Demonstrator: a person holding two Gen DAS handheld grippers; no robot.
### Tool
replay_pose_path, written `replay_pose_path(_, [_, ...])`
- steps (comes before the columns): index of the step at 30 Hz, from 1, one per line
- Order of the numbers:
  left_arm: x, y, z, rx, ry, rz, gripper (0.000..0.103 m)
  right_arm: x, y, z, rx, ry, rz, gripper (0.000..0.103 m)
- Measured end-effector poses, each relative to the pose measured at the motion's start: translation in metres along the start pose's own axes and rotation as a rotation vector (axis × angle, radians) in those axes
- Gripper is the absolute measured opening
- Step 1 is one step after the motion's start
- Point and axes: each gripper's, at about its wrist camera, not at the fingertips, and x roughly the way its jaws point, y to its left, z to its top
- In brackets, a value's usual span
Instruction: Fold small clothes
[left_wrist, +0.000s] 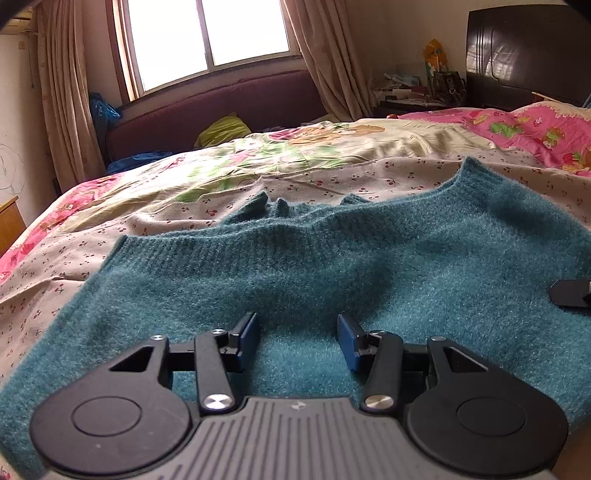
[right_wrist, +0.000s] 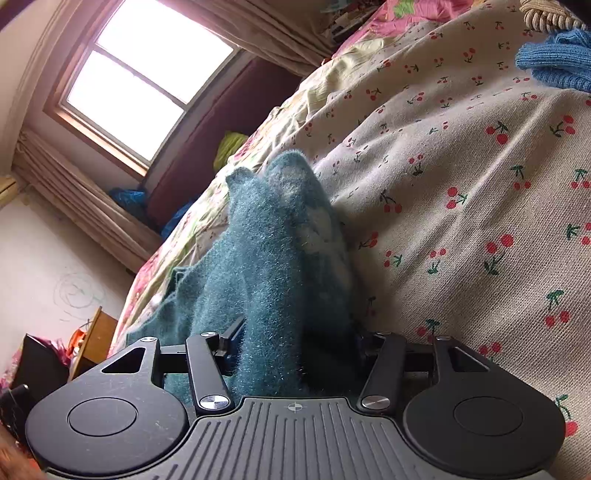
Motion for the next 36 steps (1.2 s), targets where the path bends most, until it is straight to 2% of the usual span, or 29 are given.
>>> replay_pose_path(10, [-0.003, 0.0, -0.001, -0.002, -0.016, 0.004, 0.057, -0.001, 0.004, 0.002, 0.002, 0.012, -0.019, 0.055])
replay_pose_path(20, [-0.009, 0.006, -0.009, 0.022, -0.026, -0.033, 0.058, 0.004, 0.03, -0.001, -0.046, -0.006, -0.162, 0.06])
replay_pose_path(23, [-0.009, 0.007, -0.011, 0.013, -0.035, -0.037, 0.058, 0.0, 0.035, 0.0, -0.03, -0.007, -0.183, 0.055])
replay_pose_path(25, [-0.01, 0.005, -0.014, 0.014, -0.05, -0.028, 0.058, -0.004, 0.038, 0.001, -0.01, -0.011, -0.177, 0.048])
replay_pose_path(31, [-0.01, 0.002, -0.018, 0.021, -0.072, -0.015, 0.058, -0.015, 0.062, 0.011, -0.018, -0.024, -0.166, 0.039])
replay_pose_path(36, [-0.012, 0.006, -0.02, -0.006, -0.079, -0.029, 0.058, -0.021, 0.111, 0.016, -0.128, -0.054, -0.143, 0.036])
